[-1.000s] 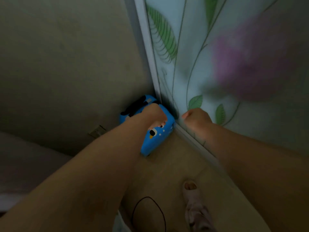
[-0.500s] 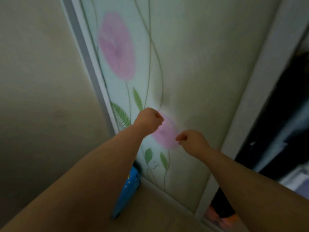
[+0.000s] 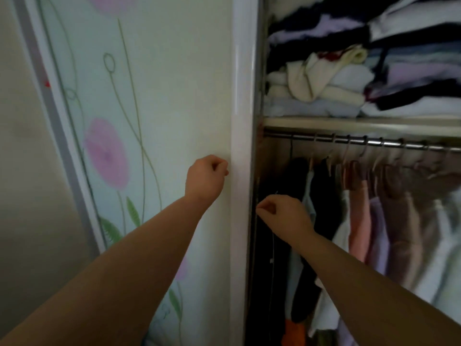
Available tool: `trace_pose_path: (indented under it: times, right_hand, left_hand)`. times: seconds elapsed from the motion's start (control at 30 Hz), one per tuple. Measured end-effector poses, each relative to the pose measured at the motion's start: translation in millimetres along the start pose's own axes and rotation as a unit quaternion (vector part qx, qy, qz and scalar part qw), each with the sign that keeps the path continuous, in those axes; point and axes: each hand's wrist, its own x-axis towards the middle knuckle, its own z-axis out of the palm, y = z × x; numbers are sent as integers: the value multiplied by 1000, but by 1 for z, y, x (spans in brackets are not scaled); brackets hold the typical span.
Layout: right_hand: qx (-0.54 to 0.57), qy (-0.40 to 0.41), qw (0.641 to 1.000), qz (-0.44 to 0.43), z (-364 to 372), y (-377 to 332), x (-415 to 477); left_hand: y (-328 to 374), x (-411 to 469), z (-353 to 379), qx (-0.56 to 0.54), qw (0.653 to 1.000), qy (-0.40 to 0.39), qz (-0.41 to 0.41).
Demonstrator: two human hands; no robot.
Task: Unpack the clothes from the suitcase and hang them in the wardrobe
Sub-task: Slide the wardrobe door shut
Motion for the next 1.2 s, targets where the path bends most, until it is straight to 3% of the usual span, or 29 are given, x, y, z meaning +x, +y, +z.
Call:
trace_pose_path:
  times: [0.37,0.57,0.8,1.2]
  right_hand:
    - [85,154,984,43,-28,-10,5]
    - [68,141,985,71,-30,-14,17]
    - [73,111,987,87,11,-21,25]
    - [-4,190,973,132,5,-16,16]
  left_hand:
    - [38,6,20,76,997,16,12]
    - [37,21,12,19,999,27,4]
    - [36,45,9,47,999,12,9]
    - [58,30,33,-20,998,-32,49]
